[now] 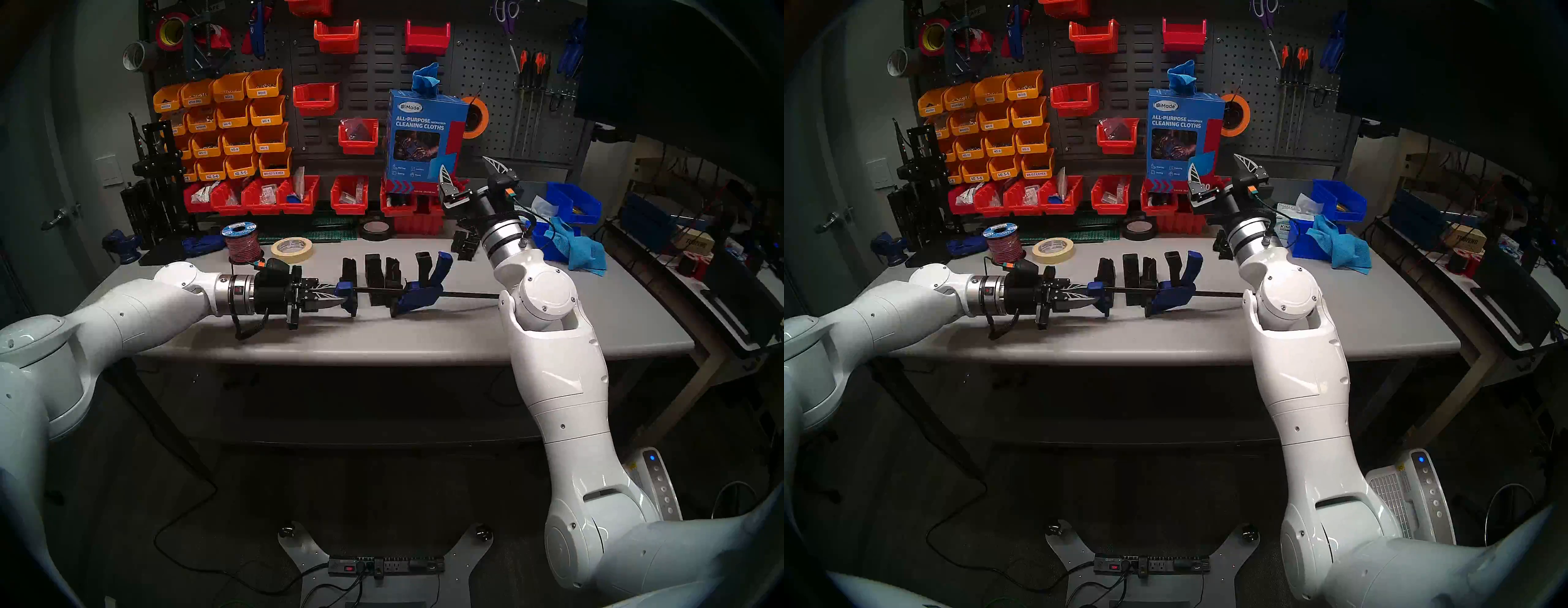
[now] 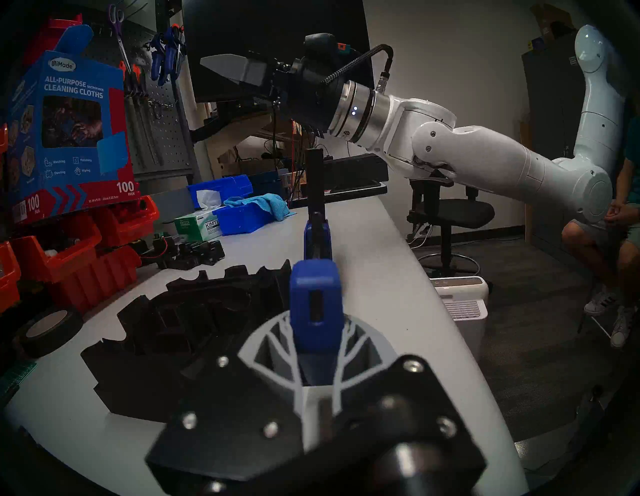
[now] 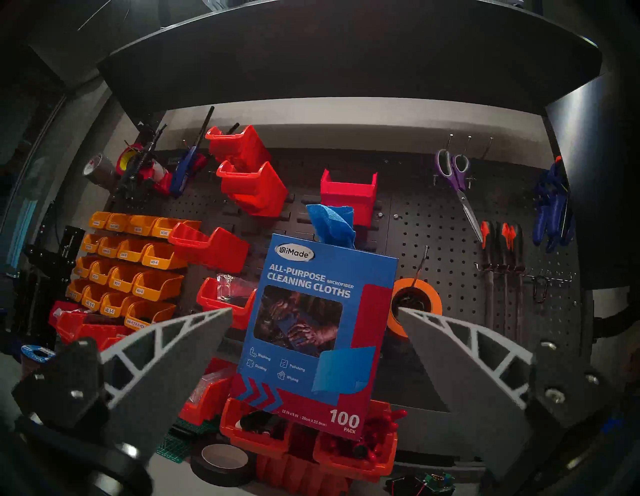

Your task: Clamp the two 3D printed pieces together with the clamp

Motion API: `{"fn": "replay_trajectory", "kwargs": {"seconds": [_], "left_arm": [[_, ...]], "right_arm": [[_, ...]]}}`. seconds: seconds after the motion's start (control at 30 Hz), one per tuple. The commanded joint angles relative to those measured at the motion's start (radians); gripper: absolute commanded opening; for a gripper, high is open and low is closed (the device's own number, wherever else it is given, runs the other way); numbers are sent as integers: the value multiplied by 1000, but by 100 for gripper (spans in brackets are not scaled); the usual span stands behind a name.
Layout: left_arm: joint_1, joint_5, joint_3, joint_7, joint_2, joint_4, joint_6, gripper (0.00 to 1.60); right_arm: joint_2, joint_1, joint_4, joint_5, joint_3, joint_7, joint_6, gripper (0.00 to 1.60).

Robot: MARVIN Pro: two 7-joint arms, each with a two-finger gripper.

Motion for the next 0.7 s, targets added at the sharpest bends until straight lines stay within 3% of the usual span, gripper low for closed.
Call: {"fn": "replay_trajectory", "kwargs": {"seconds": [0.0,0.37,0.67], "left_arm": [[-23,-8,-1,-97,4,-3,2,0],[-23,-9,2,-94,4,-4,-1,0],[-22,-8,1,-92,4,-4,-4,0]], "right_arm": [[-32,26,-93,-40,-33,-38,44,160],[-72,-49,-226,-67,-71,-100,147,160],[-76,-185,-366,-95,-100,-145,244,160]]}}
